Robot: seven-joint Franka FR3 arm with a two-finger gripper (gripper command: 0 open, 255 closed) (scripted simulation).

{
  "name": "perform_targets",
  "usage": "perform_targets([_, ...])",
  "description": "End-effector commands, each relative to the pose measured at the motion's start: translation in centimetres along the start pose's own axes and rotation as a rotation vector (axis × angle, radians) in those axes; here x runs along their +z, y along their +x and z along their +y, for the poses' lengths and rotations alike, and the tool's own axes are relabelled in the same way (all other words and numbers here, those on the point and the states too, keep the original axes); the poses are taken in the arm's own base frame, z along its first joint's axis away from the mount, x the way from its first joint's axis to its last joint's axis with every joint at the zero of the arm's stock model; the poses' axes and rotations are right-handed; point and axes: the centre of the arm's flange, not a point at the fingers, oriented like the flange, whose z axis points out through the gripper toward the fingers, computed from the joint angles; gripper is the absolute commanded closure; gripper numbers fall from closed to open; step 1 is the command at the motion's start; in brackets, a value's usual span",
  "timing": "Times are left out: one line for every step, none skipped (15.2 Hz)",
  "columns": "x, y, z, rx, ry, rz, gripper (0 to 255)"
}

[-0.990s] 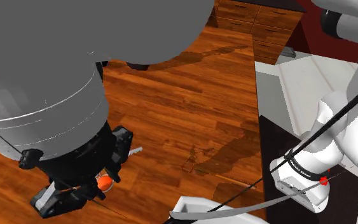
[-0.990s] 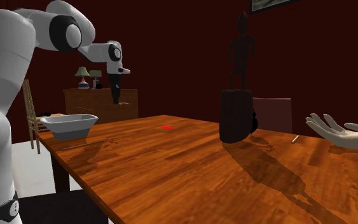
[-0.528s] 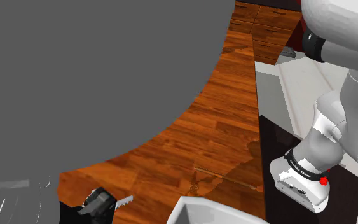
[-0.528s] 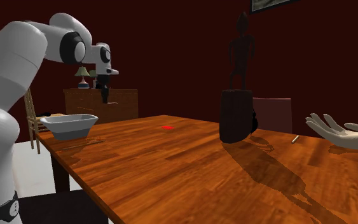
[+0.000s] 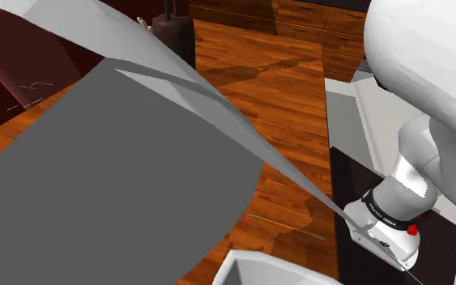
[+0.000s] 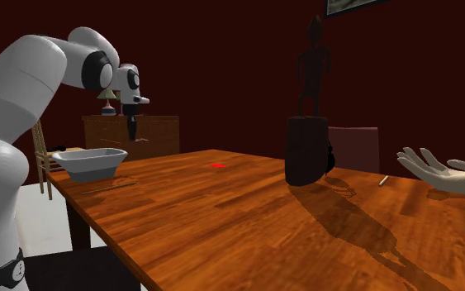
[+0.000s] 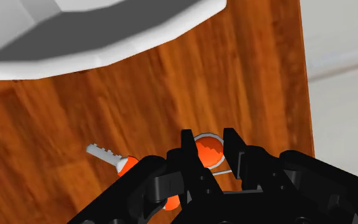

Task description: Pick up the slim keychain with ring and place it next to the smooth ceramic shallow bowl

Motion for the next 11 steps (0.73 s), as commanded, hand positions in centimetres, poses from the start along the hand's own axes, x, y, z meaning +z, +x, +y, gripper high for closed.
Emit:
perform_targets([1.1,-0.1,0.0,0.000,0.000,0.000,255])
perform_targets([1.6,-0.1,0.0,0.000,0.000,0.000,255])
perform_targets([2.1,-0.1,0.0,0.000,0.000,0.000,255])
perform_targets([2.7,-0.1,0.0,0.000,0.000,0.000,255])
perform_targets([3.2,-0.1,0.0,0.000,0.000,0.000,255])
perform_targets([3.7,-0.1,0.0,0.000,0.000,0.000,255])
perform_targets([4.2,-0.1,0.0,0.000,0.000,0.000,255])
perform_targets([4.8,-0.1,0.0,0.000,0.000,0.000,255])
perform_targets([5.3,0.0,0.0,0.000,0.000,0.000,255])
perform_targets([5.8,0.0,0.0,0.000,0.000,0.000,255])
perform_targets([6.3,0.0,0.0,0.000,0.000,0.000,255])
